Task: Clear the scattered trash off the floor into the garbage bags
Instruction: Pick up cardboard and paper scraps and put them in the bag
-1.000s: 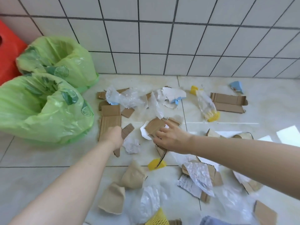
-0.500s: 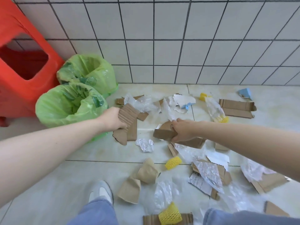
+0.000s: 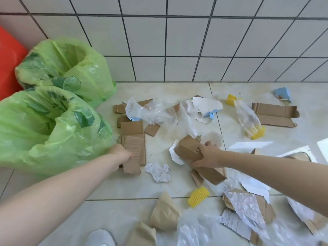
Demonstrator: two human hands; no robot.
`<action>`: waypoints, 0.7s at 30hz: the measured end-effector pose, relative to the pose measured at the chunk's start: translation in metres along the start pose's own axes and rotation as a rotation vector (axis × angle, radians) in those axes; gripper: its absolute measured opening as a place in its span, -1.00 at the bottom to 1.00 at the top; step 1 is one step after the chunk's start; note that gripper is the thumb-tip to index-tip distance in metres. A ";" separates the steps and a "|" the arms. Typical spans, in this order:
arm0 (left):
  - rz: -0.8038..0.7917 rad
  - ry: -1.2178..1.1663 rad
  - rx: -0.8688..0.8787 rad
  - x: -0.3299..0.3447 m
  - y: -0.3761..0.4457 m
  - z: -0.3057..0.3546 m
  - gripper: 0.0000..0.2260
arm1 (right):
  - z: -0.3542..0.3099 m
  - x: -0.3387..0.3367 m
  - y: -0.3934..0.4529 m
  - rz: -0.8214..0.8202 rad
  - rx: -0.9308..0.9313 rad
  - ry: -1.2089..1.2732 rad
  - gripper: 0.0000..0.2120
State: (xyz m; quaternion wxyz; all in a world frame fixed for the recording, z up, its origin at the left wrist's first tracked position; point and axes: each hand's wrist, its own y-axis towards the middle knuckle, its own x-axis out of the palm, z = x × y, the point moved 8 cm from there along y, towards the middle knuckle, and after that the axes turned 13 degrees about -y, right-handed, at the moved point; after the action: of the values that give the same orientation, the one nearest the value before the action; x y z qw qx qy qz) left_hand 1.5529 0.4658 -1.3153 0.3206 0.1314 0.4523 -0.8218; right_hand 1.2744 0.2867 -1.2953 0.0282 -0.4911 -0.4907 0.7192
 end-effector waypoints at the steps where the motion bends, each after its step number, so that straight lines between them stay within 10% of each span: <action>1: 0.036 0.046 -0.008 -0.002 0.006 -0.002 -0.77 | 0.000 0.001 0.004 0.003 0.000 -0.018 -0.33; 21: -0.134 -0.347 -0.105 0.023 0.008 0.021 -0.85 | -0.024 -0.010 -0.021 0.069 0.016 0.361 -0.67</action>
State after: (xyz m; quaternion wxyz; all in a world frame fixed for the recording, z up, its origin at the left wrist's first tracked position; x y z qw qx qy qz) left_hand 1.5422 0.4360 -1.3211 0.3446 -0.0597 0.4402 -0.8270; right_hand 1.2883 0.3088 -1.2739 0.0951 -0.6282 -0.4549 0.6240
